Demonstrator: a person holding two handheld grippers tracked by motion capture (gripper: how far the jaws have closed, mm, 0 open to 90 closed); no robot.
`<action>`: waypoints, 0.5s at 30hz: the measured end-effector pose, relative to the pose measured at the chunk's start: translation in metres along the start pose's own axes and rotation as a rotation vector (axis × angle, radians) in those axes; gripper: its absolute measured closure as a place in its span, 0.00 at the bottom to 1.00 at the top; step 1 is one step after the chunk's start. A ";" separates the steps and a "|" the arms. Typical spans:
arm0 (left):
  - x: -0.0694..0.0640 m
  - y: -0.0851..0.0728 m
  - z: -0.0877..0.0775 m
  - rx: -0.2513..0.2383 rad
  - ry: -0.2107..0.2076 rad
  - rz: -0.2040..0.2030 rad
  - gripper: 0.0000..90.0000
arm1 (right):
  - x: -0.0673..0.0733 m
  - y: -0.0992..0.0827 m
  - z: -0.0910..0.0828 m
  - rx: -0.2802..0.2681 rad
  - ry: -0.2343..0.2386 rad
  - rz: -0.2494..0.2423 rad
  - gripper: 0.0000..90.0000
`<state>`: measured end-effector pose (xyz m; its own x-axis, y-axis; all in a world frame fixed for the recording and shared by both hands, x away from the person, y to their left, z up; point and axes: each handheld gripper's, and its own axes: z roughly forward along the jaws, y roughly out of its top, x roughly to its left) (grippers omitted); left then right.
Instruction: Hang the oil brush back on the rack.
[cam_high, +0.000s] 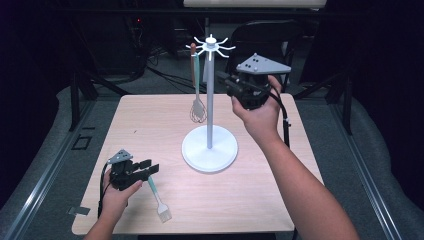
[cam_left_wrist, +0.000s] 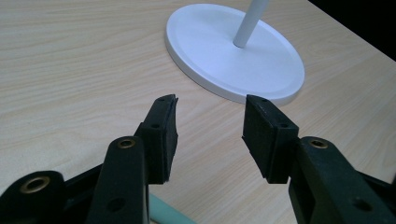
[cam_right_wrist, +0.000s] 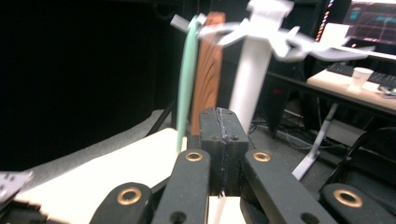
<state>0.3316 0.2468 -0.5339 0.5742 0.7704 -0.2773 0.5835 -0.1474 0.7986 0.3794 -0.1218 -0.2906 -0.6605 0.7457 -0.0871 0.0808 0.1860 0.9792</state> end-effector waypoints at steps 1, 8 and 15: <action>0.000 0.000 0.000 -0.005 0.005 0.000 0.60 | 0.002 -0.004 0.000 0.006 0.006 -0.004 1.00; 0.002 -0.001 -0.001 -0.005 0.014 0.002 0.60 | 0.015 -0.045 0.004 0.060 0.039 0.015 0.97; 0.004 -0.001 -0.001 -0.003 0.033 0.002 0.60 | 0.035 -0.095 0.022 0.169 0.091 0.012 0.93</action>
<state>0.3324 0.2512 -0.5354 0.5560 0.7900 -0.2582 0.5810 -0.1472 0.8005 0.3651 -0.0996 -0.3906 -0.7232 0.6888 -0.0507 0.2082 0.2874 0.9349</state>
